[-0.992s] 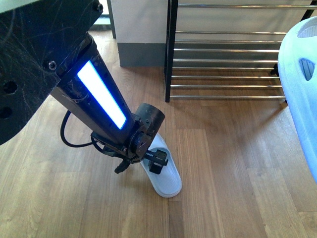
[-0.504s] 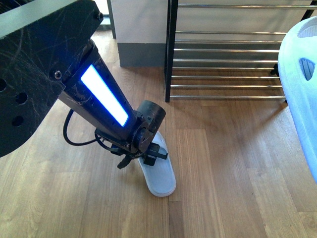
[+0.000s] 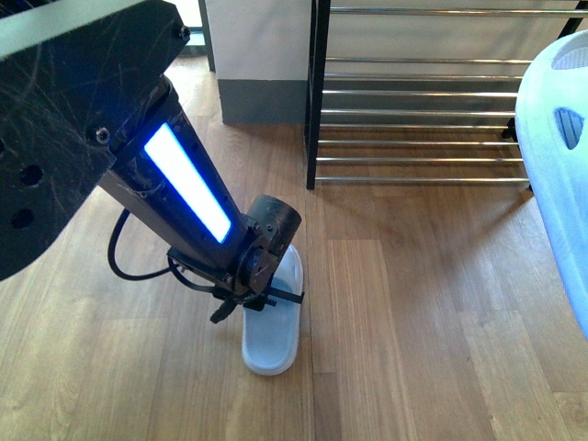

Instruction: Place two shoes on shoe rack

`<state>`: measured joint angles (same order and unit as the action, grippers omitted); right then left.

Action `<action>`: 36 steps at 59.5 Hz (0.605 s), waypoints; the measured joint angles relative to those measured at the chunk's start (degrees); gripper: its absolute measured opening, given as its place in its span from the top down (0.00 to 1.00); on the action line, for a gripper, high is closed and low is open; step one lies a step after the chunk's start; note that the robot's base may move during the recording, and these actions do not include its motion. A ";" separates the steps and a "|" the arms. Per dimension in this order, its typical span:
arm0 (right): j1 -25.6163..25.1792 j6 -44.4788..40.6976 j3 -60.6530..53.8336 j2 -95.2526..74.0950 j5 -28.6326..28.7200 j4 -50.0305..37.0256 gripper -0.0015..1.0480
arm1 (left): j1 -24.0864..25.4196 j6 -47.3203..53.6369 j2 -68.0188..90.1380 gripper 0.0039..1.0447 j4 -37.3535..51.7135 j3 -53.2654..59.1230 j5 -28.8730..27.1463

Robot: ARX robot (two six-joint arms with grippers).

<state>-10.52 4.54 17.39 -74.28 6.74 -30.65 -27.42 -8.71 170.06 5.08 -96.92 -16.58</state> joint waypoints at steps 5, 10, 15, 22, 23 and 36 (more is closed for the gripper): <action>0.00 0.00 0.00 0.00 0.00 0.00 0.99 | 0.59 0.35 -3.15 0.99 2.51 4.31 -0.17; 0.00 0.00 0.00 0.00 0.00 0.00 0.99 | 1.18 0.68 -7.61 0.99 5.29 9.16 -0.66; 0.00 0.00 0.00 0.00 0.00 0.00 0.99 | 1.68 0.83 -12.26 0.99 7.82 13.70 -1.46; 0.00 0.00 0.00 0.00 0.00 0.00 0.99 | 2.14 0.96 -17.73 0.99 10.54 19.10 -1.90; 0.00 0.00 0.00 0.00 0.00 0.00 0.99 | 2.27 0.94 -19.45 0.99 11.39 20.90 -2.01; 0.00 0.00 0.00 0.00 0.00 0.02 0.99 | 3.32 0.48 -32.87 0.99 17.68 35.06 -2.10</action>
<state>-10.52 4.54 17.39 -74.28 6.74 -30.63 -24.10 -8.23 137.19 22.76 -61.87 -18.68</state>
